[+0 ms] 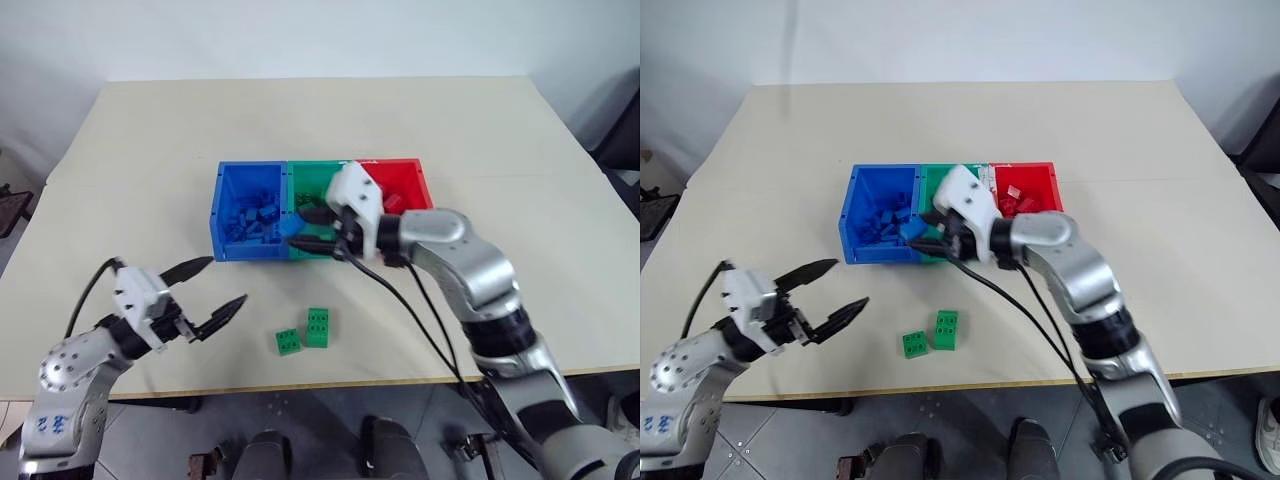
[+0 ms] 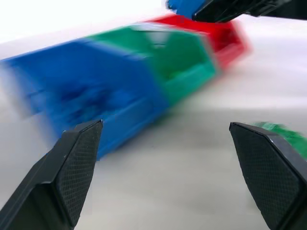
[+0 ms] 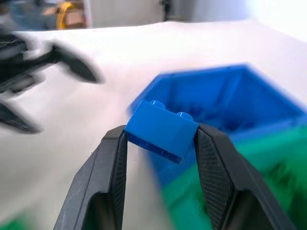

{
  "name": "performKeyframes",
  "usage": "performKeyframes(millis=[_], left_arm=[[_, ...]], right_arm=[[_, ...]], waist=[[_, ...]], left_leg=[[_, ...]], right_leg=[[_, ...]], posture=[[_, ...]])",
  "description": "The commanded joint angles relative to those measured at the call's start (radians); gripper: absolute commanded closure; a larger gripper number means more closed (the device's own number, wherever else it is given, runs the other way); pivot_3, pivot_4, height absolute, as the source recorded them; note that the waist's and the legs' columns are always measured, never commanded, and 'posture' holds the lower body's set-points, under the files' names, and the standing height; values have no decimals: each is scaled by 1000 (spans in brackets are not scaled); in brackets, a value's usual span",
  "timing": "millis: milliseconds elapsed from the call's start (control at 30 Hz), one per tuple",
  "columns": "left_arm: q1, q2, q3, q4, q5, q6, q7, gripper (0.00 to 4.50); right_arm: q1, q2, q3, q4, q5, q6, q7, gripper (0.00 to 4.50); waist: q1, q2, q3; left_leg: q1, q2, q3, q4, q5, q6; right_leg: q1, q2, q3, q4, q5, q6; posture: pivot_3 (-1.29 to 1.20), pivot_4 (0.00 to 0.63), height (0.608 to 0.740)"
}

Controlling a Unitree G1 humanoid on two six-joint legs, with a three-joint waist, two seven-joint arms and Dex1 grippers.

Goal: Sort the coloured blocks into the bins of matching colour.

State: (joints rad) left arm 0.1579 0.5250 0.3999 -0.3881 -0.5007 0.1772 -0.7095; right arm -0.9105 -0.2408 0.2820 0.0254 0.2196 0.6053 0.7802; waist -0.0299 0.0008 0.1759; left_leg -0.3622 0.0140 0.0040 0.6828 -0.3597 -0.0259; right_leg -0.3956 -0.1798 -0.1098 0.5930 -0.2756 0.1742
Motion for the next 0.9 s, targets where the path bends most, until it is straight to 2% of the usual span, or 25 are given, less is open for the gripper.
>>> performKeyframes(millis=[33,100,233,367,500,700,800,900], left_arm=[[56,-43,75,-66,-38,-3,77,0],[68,-46,73,-69,-32,-7,80,0],[60,-38,54,-71,-25,-6,78,0],[44,-23,50,-55,-24,-4,67,0],[30,4,48,-34,-25,-3,40,0],[-45,179,4,119,7,-35,-172,0],[-76,254,-31,183,19,-55,-274,0],[-129,320,-72,263,47,-80,-361,0]], right_arm=[[-132,92,32,242,-107,-141,-100,2860],[-182,132,27,343,-124,-186,-107,2860],[-239,184,7,477,-130,-247,-85,1456],[-211,162,7,429,-120,-280,-19,30],[-115,81,-11,275,-86,-326,79,30],[200,-181,-166,-72,123,-304,300,30],[324,-255,-245,-171,227,-316,370,30],[480,-368,-295,-229,218,-374,436,30]], waist=[[-3,0,0],[1,0,0],[-3,0,0],[-7,0,0],[-4,0,0],[5,0,0],[3,0,0],[0,0,0]], left_leg=[[0,0,1,0,0,0],[0,0,0,0,0,0],[0,0,0,0,0,0],[0,0,0,-1,0,0],[0,0,0,-1,0,-1],[-1,0,0,-1,-1,0],[0,0,2,-1,-1,0],[3,1,6,-3,-1,1]], right_leg=[[0,0,0,0,0,0],[0,0,0,1,0,0],[0,0,-1,0,0,0],[0,0,-1,0,0,0],[0,0,-1,0,0,0],[1,0,-1,-2,0,0],[1,0,-1,-2,0,0],[1,0,0,-2,0,0]], posture=[[0,150,740],[0,150,740],[0,150,740],[0,150,740],[0,150,740],[0,150,740],[0,150,740],[0,150,740]])
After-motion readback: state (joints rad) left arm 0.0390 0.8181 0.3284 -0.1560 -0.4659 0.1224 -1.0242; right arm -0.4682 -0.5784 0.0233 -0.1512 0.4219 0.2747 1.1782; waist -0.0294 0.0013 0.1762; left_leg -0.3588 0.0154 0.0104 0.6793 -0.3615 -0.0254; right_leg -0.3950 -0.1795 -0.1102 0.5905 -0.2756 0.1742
